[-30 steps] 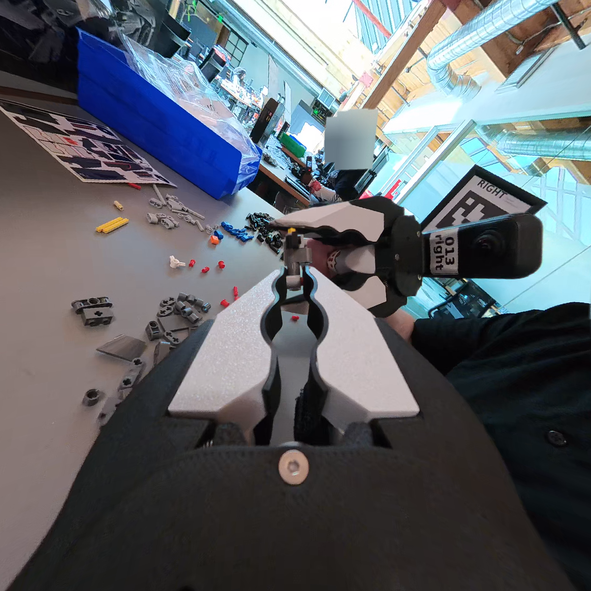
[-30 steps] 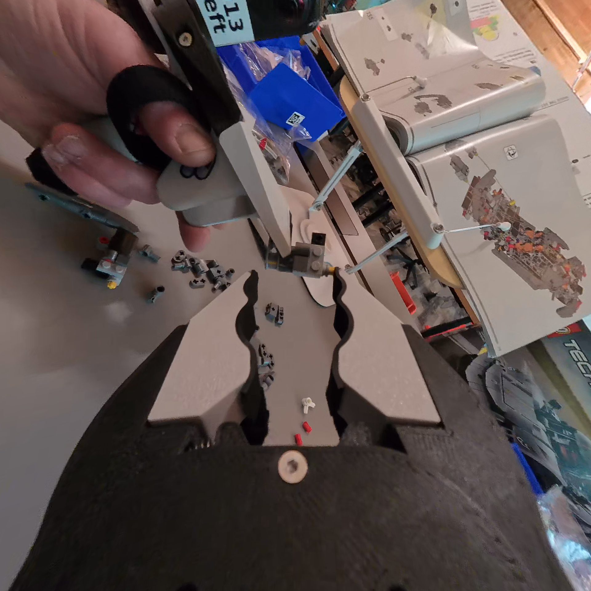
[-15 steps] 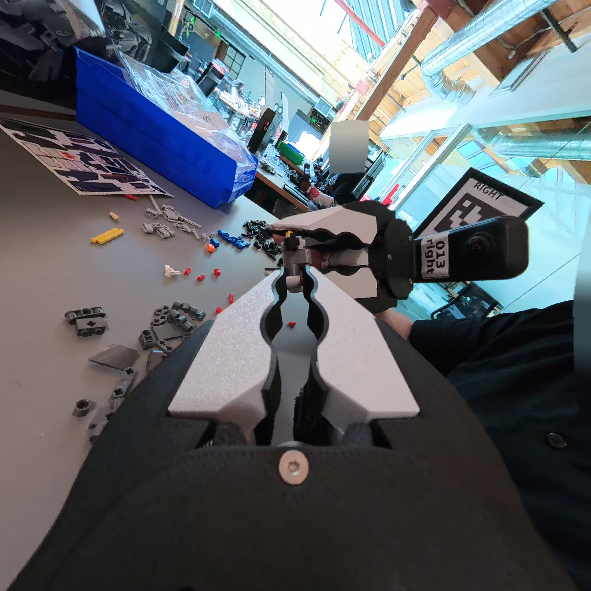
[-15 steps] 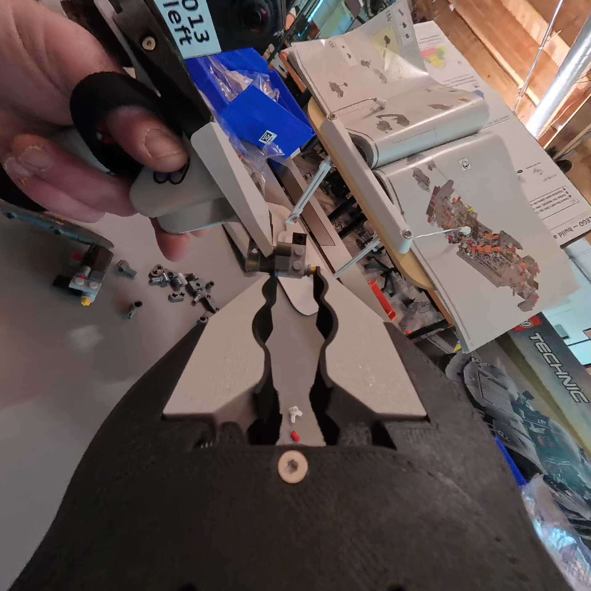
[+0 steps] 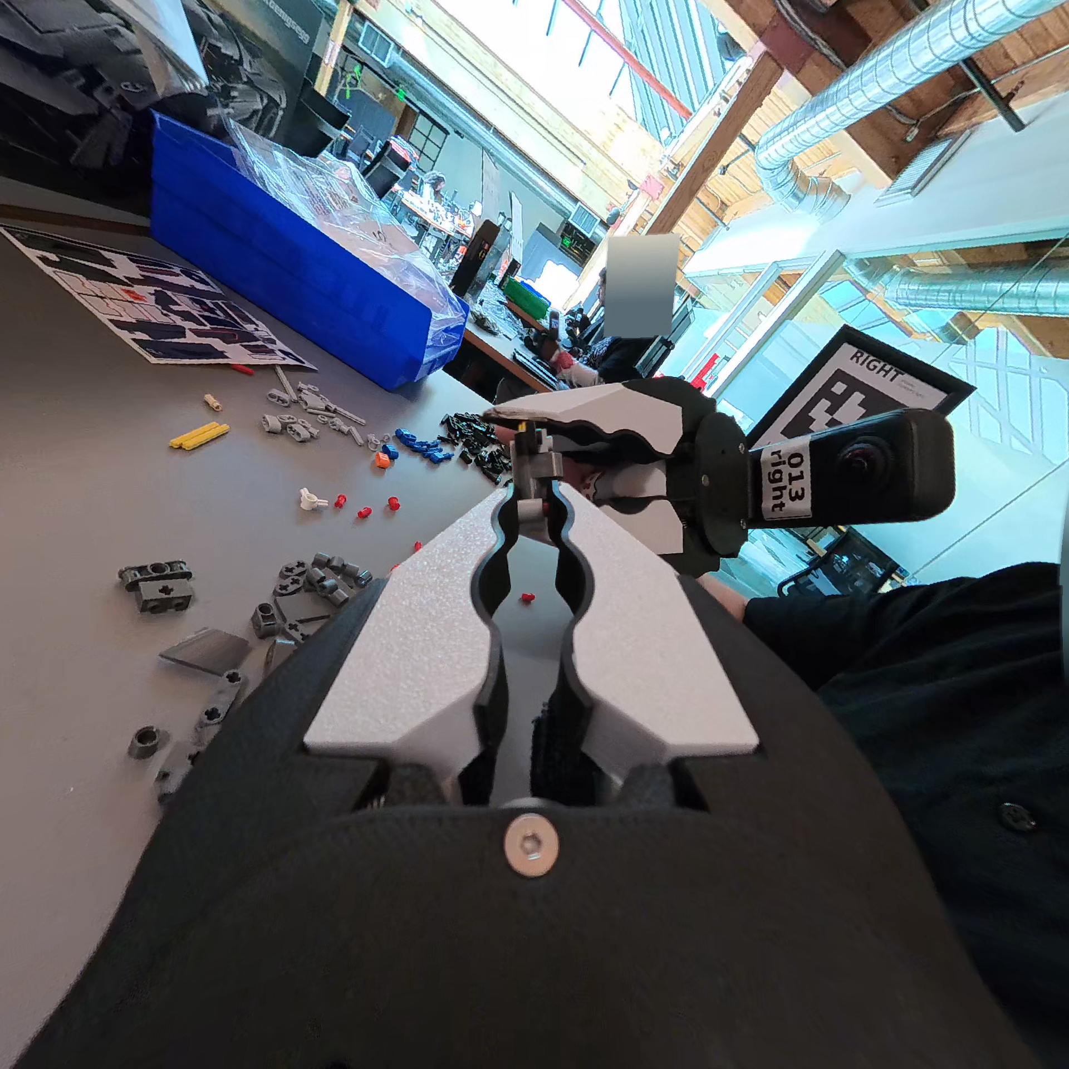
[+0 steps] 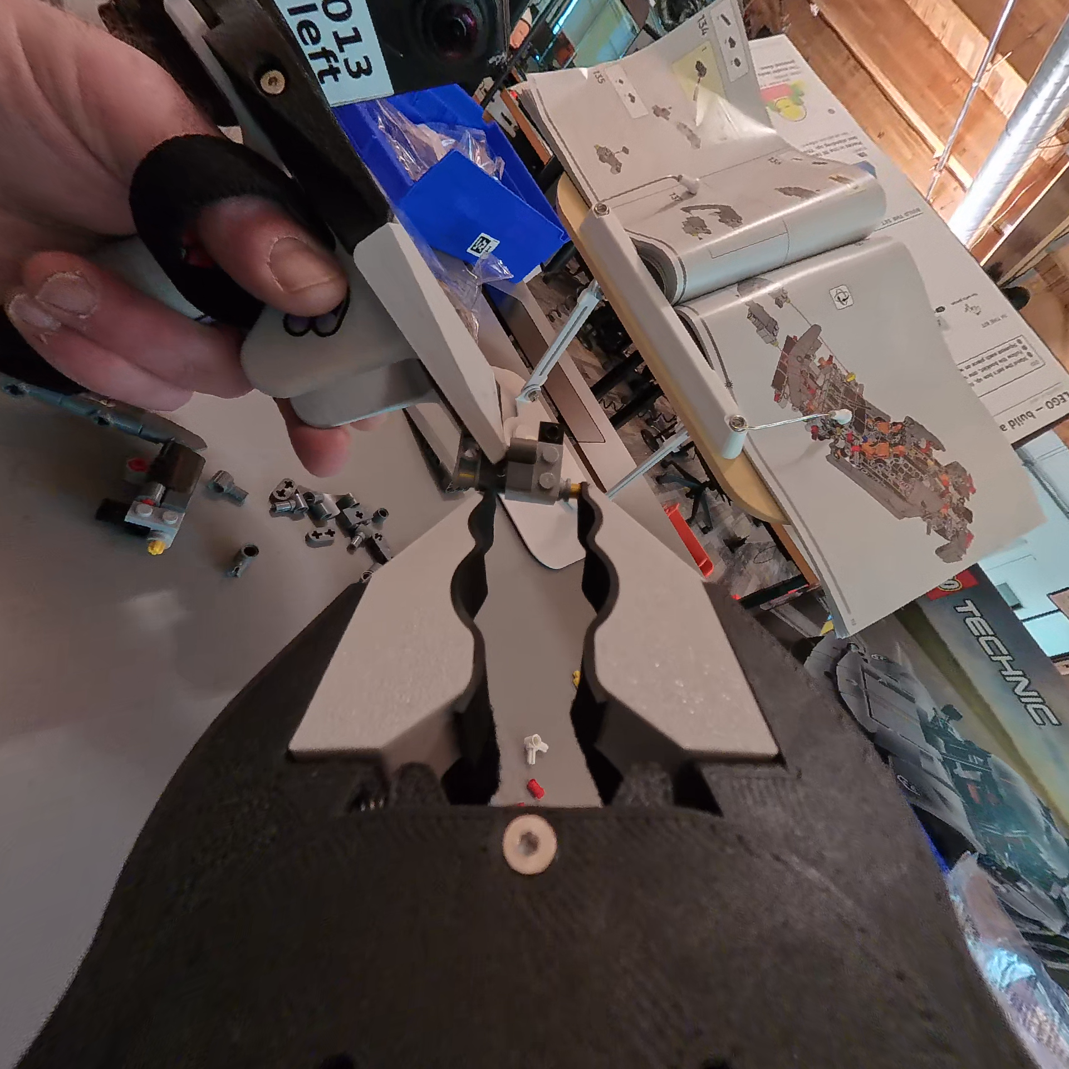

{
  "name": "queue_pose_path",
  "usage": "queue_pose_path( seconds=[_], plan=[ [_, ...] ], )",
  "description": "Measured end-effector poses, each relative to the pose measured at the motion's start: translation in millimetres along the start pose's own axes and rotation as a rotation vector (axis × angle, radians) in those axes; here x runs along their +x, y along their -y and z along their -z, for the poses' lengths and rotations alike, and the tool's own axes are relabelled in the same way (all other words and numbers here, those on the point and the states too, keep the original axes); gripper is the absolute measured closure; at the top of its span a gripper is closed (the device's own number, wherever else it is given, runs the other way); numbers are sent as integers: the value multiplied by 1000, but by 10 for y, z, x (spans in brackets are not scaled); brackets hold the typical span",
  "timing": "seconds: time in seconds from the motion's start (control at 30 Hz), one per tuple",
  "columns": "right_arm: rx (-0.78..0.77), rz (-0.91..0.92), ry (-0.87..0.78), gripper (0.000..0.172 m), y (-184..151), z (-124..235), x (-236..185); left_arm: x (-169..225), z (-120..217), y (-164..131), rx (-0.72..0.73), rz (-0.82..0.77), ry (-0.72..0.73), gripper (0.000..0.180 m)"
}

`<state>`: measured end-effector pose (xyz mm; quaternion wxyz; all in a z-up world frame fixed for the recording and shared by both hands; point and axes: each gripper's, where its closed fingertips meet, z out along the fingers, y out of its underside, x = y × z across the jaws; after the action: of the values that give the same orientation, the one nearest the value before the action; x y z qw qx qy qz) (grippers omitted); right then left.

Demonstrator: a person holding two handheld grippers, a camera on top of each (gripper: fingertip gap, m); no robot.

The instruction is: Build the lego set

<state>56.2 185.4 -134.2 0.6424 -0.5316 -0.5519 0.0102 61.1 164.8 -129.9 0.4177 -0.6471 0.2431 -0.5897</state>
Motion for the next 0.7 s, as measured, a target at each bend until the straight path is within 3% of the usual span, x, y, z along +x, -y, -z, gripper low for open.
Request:
queue_pose_path(
  seconds=[0.1, 0.27, 0.7],
  plan=[
    [-2, 9, 70, 119, 14, 5, -97, 0, -8, 8, 0, -10, 3, 173],
    [-7, 13, 59, 132, 7, 16, -57, 3, -19, -16, -14, -7, -3, 173],
    [3, 28, 51, 134, 17, 20, -52, 12, -31, -35, -21, -10, 2, 173]
  ],
)
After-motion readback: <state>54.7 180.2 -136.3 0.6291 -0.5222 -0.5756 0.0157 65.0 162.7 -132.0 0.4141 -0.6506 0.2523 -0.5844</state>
